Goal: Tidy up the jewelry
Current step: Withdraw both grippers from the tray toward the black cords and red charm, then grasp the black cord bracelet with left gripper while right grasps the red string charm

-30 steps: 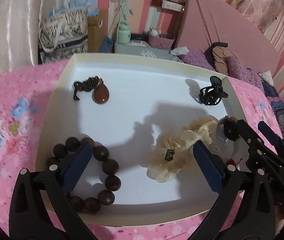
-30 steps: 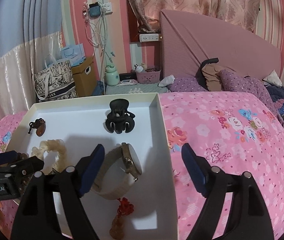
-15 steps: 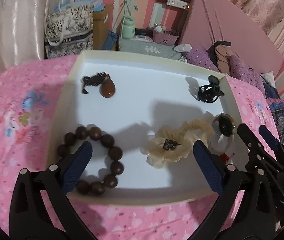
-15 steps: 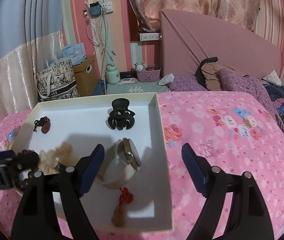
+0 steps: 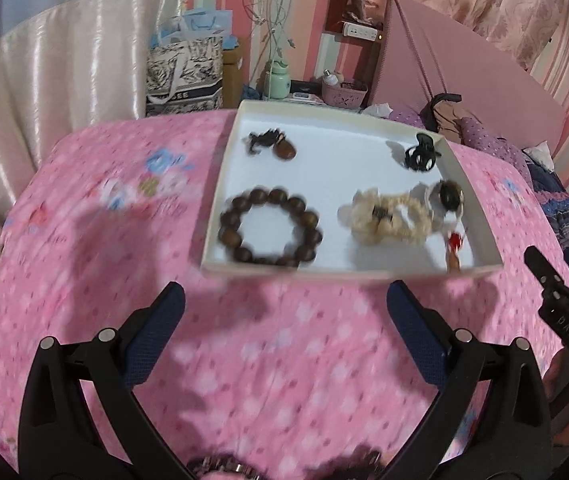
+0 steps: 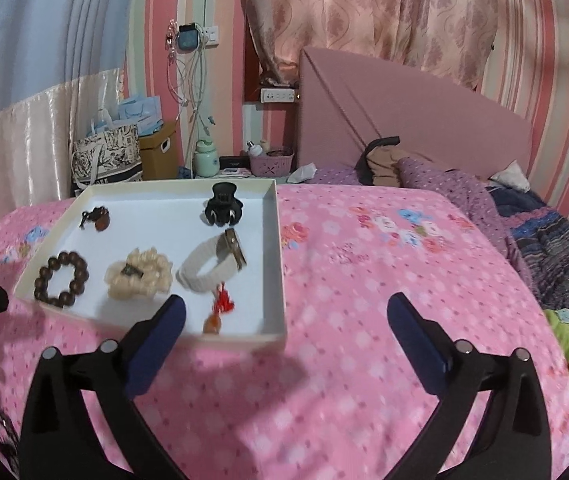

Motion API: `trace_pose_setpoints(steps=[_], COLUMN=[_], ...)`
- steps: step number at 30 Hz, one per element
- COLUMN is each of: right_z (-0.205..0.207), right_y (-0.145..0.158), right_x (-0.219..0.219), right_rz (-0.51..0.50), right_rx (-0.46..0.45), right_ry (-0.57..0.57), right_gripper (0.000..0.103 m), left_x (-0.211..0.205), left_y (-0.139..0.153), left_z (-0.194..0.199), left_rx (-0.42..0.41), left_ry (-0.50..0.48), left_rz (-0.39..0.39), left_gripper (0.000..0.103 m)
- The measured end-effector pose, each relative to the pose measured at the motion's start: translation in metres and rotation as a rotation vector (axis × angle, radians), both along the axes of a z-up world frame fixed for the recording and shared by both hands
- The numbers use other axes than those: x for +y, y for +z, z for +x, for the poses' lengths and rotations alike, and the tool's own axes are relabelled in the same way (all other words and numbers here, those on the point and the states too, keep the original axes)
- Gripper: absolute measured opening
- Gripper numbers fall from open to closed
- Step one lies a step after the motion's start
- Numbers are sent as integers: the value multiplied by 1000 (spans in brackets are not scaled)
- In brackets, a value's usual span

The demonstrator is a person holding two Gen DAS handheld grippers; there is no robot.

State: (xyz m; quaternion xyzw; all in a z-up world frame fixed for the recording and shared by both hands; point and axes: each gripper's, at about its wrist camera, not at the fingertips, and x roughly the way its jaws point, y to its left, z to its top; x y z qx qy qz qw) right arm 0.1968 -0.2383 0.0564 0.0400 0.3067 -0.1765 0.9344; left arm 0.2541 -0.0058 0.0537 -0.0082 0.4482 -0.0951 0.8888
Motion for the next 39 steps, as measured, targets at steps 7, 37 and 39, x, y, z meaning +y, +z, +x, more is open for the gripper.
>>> trace_pose_setpoints(steps=[7,37,39], right_z=[-46,-125,-125], right_y=[-19,-87,-88], right_x=[17,49,50], right_rz=[41,156,163], right_rx=[71,153,153], right_ry=[72,186,195], right_gripper=[101,69,61], left_x=[12,37,40], left_y=[-10,-68,-71], left_z=[-51,-169,-165], left_rx=[-4,-12,2], left_ry=[-24,-12,-7], left_rz=[13,22,12], left_gripper=[100,86,78])
